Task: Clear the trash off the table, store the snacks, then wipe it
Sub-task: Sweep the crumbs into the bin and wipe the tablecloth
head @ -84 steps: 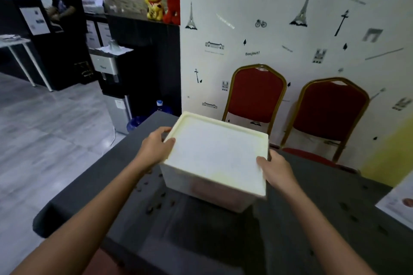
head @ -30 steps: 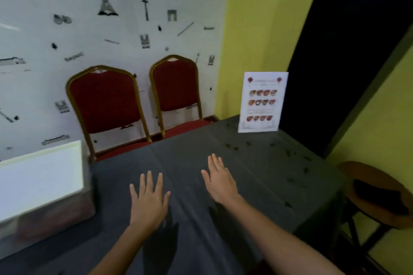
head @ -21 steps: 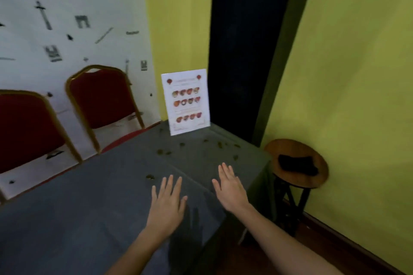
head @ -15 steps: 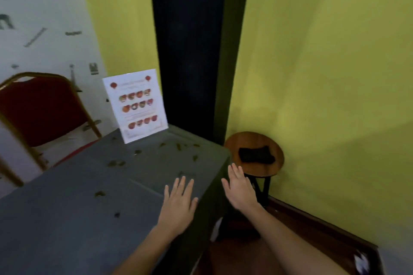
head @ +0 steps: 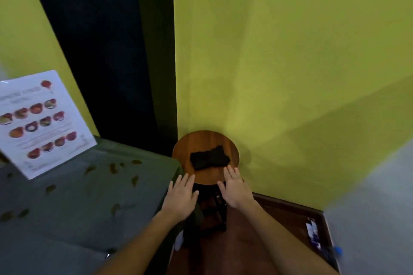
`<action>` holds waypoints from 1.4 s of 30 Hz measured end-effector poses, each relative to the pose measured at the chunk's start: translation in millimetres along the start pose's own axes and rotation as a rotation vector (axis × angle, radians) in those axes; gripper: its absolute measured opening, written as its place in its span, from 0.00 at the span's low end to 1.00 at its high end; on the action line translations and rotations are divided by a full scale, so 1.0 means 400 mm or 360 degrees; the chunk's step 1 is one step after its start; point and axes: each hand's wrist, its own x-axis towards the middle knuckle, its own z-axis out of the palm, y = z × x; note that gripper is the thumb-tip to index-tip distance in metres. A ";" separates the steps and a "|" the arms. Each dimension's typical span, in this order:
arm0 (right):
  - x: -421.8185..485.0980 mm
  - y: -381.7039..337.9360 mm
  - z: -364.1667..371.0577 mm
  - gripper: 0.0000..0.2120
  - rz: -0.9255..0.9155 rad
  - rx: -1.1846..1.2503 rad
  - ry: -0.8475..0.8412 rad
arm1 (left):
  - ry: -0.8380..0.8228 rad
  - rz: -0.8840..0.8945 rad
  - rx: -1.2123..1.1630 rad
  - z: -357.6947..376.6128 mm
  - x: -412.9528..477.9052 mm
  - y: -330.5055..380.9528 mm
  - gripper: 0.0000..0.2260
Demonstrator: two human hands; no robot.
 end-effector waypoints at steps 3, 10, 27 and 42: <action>0.105 0.014 -0.011 0.30 0.0092 0.0069 -0.0165 | -0.0003 -0.0023 -0.0211 -0.010 0.128 -0.003 0.24; 0.361 0.054 -0.001 0.31 0.0330 0.0502 -0.0261 | -0.0083 -0.0405 -0.0732 0.040 0.406 -0.029 0.25; 0.407 0.099 0.015 0.18 0.0842 0.1819 -0.0295 | 0.0299 -0.0403 -0.1083 0.008 0.454 -0.035 0.15; 0.250 -0.323 -0.174 0.12 -0.1052 0.0572 -0.1419 | 0.0953 -0.0452 -0.0914 -0.211 -0.037 -0.082 0.10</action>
